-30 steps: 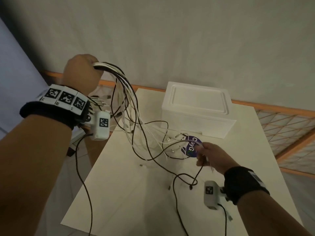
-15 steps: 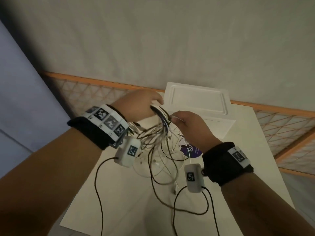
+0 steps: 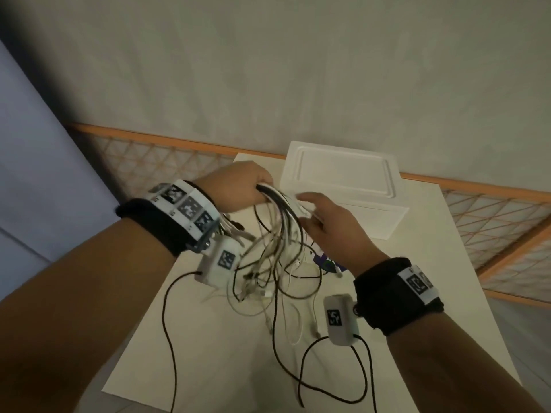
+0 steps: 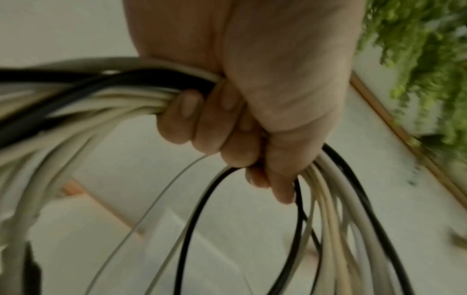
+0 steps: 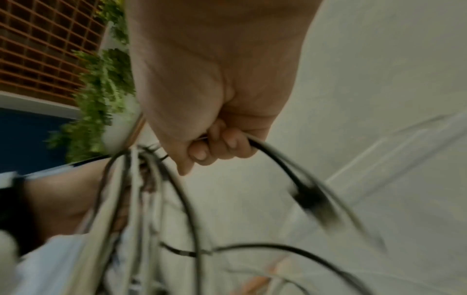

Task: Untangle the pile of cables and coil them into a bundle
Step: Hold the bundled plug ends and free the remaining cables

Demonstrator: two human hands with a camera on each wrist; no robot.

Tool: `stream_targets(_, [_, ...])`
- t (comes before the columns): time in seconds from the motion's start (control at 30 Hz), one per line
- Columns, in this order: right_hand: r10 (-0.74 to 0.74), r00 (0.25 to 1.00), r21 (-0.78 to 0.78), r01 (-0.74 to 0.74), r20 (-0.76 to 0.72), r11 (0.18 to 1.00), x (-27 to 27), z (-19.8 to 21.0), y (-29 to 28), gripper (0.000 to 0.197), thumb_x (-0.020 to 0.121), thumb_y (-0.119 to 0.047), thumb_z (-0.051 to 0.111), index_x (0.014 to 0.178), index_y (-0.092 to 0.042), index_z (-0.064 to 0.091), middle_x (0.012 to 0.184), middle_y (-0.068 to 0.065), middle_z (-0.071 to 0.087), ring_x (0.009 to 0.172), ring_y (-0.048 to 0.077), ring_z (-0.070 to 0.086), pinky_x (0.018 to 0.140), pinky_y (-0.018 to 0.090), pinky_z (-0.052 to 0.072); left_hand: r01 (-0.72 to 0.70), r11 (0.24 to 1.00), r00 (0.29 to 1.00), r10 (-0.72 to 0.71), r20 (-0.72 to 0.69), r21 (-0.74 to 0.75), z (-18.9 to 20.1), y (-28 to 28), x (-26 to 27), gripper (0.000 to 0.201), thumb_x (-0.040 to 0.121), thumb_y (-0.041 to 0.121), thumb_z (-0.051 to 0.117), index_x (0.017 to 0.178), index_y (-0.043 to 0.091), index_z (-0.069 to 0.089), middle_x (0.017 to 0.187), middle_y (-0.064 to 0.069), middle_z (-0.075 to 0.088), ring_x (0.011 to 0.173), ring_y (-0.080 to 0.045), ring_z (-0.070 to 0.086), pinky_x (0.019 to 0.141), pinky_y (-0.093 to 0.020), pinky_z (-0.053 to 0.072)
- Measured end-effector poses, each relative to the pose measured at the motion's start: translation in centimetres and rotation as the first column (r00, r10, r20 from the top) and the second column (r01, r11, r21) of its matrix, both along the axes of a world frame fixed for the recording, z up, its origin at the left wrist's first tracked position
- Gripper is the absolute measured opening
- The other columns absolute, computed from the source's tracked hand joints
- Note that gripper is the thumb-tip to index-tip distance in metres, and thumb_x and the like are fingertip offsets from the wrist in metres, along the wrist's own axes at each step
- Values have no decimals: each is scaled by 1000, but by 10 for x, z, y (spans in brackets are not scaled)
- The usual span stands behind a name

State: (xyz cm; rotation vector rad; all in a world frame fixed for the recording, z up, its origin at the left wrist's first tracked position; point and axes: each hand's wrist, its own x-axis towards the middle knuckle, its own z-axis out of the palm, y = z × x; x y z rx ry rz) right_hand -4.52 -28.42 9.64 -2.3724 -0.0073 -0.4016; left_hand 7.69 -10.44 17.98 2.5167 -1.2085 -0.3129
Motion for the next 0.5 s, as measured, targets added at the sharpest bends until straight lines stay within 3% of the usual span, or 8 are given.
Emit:
stream_targets(0.03, [-78,996,33,79,-39,996,-5,-10,-10,31,91,-23,58,121,-29,52,62,-8,55,56,5,52,60,21,43,-42,999,999,42,18,-22,4,8,8,17,89,24,61,78,12,66,76,-2,62,75,-21,58,70,-37,45])
stream_targets(0.1, [-164,977,63,174,-137,983,-13,-32,-26,31,88,-25,64,117,-27,52,60,-7,52,56,4,51,62,23,42,-87,996,994,87,63,2,6,20,16,16,88,23,63,80,10,67,81,-7,65,78,-25,60,74,-42,46])
stream_targets(0.17, [-202,953,-73,190,-225,979,-18,-53,-32,49,82,-33,70,126,-28,48,87,-7,63,85,7,60,79,29,46,-91,995,991,86,104,48,2,22,16,16,88,23,62,83,10,67,84,-7,65,80,-25,59,76,-41,47])
stream_targets(0.23, [-286,915,-186,240,-284,953,-23,-76,-35,83,72,-47,76,141,-25,34,128,-1,53,120,20,47,101,36,38,-125,992,985,120,127,34,-2,21,18,17,88,21,59,74,12,63,79,-6,62,77,-25,57,72,-39,44])
stream_targets(0.33, [-255,763,-183,180,-594,966,-42,-113,-29,110,62,-65,75,147,-21,21,146,5,37,131,25,38,107,38,34,-187,982,974,186,131,-2,-6,23,26,24,87,18,57,63,20,55,78,-8,62,76,-25,56,71,-38,44])
stream_targets(0.4, [-114,577,-169,-43,-808,985,-60,-133,-18,104,63,-66,73,146,-27,24,144,2,39,128,24,42,106,36,37,-225,974,965,218,148,32,-7,26,28,11,90,20,55,88,20,66,106,-10,67,96,-25,59,84,-38,44])
stream_targets(0.43, [-92,562,-187,-114,-822,976,-68,-139,-13,97,65,-65,72,144,-30,27,143,0,38,127,23,42,105,36,37,-250,966,957,235,173,67,-9,27,30,24,92,22,54,113,18,65,125,-10,62,112,-26,55,94,-38,41])
stream_targets(0.5, [-82,751,-265,-127,-656,956,-77,-143,-4,73,73,-62,66,135,-30,41,134,-5,40,120,17,42,103,33,38,-300,949,944,282,173,93,-11,29,30,49,95,25,53,142,16,43,146,-6,45,132,-24,43,106,-35,33])
